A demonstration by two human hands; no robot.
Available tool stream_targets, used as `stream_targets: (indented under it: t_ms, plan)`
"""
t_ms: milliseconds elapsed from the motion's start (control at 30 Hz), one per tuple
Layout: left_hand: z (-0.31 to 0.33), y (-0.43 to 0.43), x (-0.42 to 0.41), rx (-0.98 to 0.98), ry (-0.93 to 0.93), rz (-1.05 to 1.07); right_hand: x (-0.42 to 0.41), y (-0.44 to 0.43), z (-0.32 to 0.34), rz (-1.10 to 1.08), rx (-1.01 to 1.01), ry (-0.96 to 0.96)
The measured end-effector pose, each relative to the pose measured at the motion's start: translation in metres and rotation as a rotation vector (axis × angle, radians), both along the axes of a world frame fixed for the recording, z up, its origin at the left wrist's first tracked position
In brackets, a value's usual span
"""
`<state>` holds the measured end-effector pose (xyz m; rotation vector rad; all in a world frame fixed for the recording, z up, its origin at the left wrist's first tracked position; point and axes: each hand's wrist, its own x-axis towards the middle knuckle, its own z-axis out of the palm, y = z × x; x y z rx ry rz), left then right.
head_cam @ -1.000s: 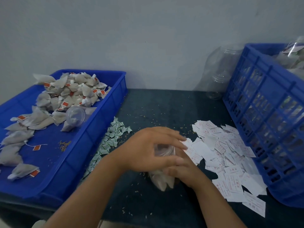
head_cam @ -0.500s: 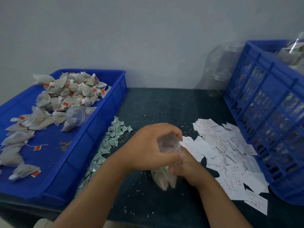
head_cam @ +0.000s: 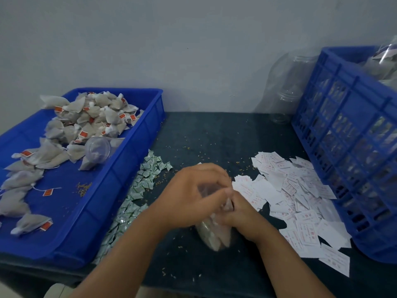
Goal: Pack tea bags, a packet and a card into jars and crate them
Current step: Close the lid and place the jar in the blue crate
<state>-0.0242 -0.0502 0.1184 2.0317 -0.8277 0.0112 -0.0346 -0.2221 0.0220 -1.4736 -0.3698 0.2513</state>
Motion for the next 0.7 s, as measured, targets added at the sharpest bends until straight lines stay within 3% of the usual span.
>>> stream_targets:
  t_ms: [67, 133, 200, 333, 433, 533, 633, 700]
  plan:
    - [0.005, 0.01, 0.001, -0.063, 0.038, -0.21, -0.004, 0.001, -0.001, 0.202, 0.138, 0.144]
    - [0.009, 0.017, 0.005, 0.01, -0.032, -0.188, -0.007, 0.004, -0.001, 0.285, 0.195, 0.177]
    - [0.01, 0.028, 0.01, 0.061, -0.061, -0.014, -0.005, 0.007, 0.001, 0.14, 0.185, 0.076]
    - [0.003, 0.02, -0.001, 0.111, 0.195, 0.199, 0.0, 0.012, 0.003, -0.263, -0.002, -0.08]
    - [-0.006, -0.003, -0.008, 0.051, 0.16, 0.359, 0.001, 0.012, -0.003, -0.218, -0.057, -0.124]
    - [-0.003, -0.001, 0.004, 0.009, 0.24, 0.238, 0.001, 0.004, -0.004, -0.096, 0.104, 0.07]
    - [0.0, 0.007, 0.017, -0.009, 0.302, 0.14, 0.005, 0.003, -0.004, -0.097, 0.075, 0.083]
    - [-0.005, 0.004, 0.016, -0.079, 0.322, 0.194, 0.003, 0.01, -0.001, -0.162, 0.028, 0.051]
